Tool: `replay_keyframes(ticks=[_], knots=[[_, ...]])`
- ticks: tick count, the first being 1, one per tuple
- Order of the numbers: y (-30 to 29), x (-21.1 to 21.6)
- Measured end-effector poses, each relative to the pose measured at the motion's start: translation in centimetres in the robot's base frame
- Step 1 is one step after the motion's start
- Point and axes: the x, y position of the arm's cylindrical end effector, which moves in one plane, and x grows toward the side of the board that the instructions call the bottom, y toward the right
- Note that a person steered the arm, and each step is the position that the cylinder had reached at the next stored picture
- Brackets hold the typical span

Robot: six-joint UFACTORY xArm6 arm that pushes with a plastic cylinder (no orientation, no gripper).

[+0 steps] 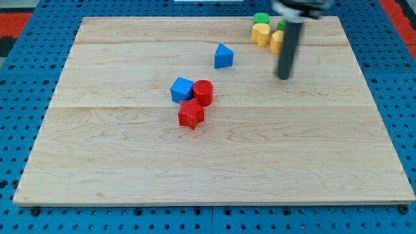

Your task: Push the green circle parallel to the left of the hexagon

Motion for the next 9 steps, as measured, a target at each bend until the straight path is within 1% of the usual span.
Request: replay_keyframes(ticks=[1, 2, 3, 4, 5, 6, 8, 9], knots=[[7.4, -5.5], [5.7, -12.7], [2.9, -15.3], [-5.4, -15.4], [-12.4, -16.0], [-15.3, -16.1], [-15.3, -16.4], [-19.1, -15.4]])
